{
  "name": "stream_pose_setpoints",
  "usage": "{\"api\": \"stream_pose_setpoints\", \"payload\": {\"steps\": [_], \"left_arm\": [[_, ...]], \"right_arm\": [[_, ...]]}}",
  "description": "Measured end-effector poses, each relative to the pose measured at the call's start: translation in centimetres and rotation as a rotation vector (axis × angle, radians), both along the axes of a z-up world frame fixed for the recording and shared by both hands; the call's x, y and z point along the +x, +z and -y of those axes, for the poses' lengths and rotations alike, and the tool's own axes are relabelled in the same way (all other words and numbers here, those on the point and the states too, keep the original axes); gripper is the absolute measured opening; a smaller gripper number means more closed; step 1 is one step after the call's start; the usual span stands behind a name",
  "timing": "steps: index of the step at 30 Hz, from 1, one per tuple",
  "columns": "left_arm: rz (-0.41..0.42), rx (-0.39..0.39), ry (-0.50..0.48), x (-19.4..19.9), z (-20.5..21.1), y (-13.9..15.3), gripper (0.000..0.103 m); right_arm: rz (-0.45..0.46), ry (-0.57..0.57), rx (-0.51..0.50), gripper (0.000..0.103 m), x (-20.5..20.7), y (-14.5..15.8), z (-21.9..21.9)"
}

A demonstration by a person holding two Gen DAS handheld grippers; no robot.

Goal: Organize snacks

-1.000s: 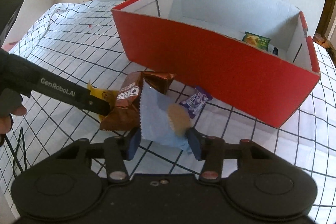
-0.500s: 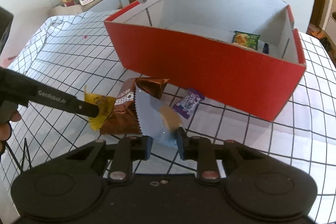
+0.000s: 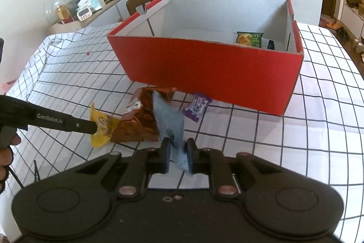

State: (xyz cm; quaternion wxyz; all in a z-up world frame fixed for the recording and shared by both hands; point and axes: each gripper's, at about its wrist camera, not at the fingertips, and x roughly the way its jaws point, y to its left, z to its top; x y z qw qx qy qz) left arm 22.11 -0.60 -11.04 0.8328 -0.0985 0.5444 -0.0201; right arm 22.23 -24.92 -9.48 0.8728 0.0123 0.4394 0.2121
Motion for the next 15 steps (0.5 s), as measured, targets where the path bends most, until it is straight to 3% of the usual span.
{"api": "stream_pose_setpoints", "payload": {"steps": [15], "left_arm": [[0.023,0.005,-0.004,-1.4,-0.4,0.6,0.008]], "right_arm": [[-0.044,-0.009,0.038,0.014,-0.5,-0.6,0.7]]}}
